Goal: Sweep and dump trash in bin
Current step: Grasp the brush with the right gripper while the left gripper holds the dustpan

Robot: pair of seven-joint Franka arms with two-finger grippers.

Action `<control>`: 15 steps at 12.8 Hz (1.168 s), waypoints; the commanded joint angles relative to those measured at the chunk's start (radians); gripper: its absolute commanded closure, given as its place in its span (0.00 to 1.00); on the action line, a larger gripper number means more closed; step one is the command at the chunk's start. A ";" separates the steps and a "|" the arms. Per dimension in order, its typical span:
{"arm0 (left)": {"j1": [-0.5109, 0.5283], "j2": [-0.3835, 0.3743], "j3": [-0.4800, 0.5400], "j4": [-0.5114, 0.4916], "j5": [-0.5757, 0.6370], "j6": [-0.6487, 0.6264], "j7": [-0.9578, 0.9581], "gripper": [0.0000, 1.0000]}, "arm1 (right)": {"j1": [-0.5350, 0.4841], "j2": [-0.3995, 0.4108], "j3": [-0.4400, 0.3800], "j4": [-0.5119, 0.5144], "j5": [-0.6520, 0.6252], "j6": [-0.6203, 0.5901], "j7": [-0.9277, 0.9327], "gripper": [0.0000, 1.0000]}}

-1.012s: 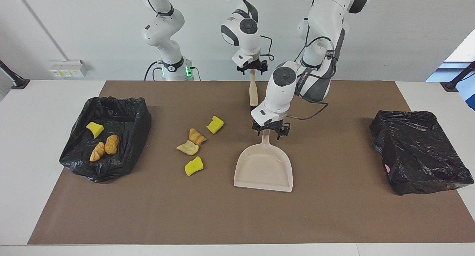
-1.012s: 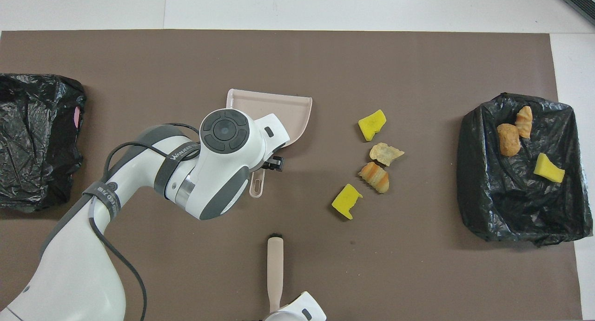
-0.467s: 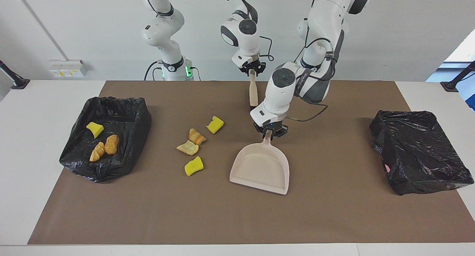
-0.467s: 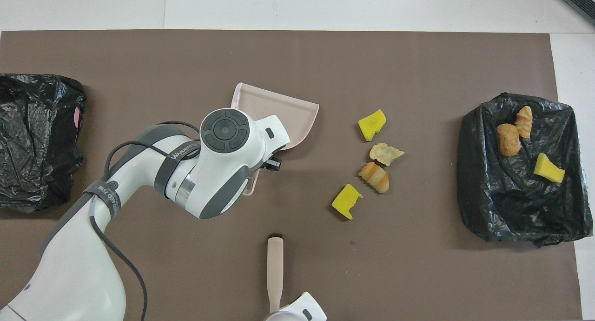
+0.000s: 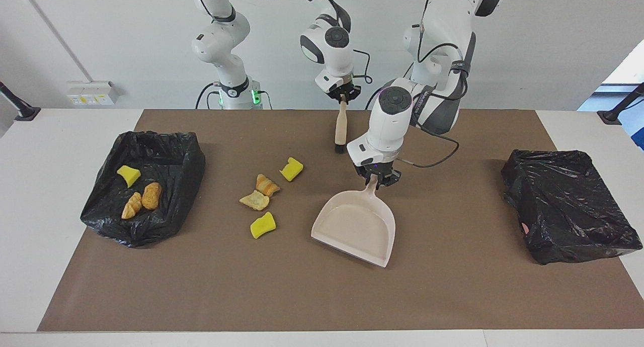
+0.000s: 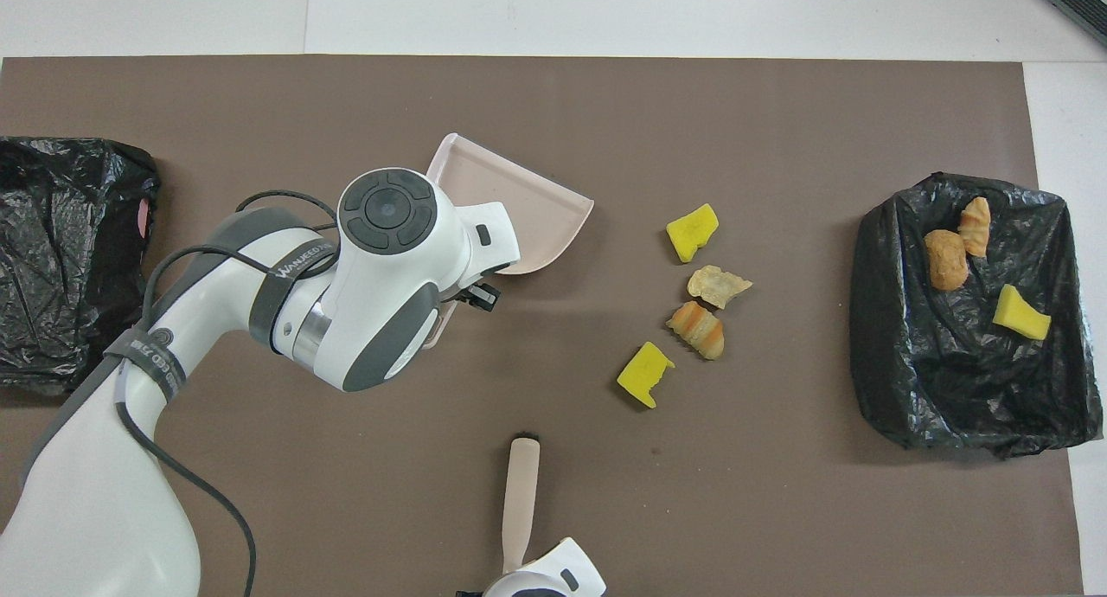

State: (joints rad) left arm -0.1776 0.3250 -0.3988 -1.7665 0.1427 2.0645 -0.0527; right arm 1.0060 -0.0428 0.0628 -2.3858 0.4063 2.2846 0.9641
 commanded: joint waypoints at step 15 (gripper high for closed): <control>0.029 -0.020 -0.009 0.026 0.086 -0.210 0.588 1.00 | -0.665 -0.117 0.002 0.203 -0.489 -0.587 -0.669 1.00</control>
State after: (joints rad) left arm -0.1565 0.3246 -0.4002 -1.7396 0.1911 1.8957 0.4459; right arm 0.4321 -0.2155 0.0496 -2.2336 -0.0314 1.6897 0.4103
